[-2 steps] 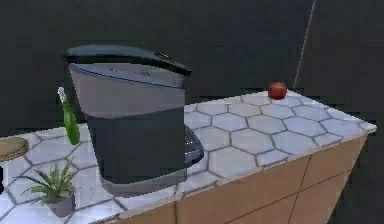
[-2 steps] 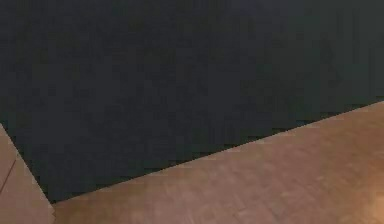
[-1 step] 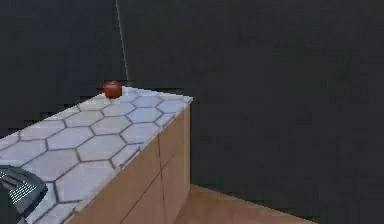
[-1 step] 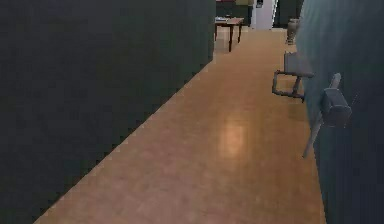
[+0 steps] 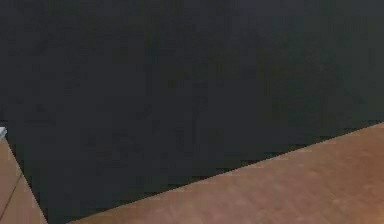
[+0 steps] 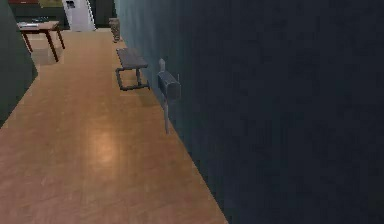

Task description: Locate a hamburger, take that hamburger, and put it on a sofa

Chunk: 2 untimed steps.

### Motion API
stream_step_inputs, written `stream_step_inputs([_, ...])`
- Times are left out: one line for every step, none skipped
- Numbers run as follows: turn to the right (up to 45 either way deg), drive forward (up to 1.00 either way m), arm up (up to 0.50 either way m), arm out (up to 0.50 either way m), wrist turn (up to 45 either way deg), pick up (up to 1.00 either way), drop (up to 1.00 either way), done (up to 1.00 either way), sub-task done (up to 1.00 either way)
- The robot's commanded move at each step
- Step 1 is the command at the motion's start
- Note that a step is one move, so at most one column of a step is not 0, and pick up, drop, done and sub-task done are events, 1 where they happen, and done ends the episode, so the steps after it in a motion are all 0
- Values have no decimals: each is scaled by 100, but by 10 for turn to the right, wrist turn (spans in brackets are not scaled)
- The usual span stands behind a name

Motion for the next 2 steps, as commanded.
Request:
stream_step_inputs([180,0,0,0,0,0,0,0,0])
stream_step_inputs([0,15,0,0,0,0,0,0,0])
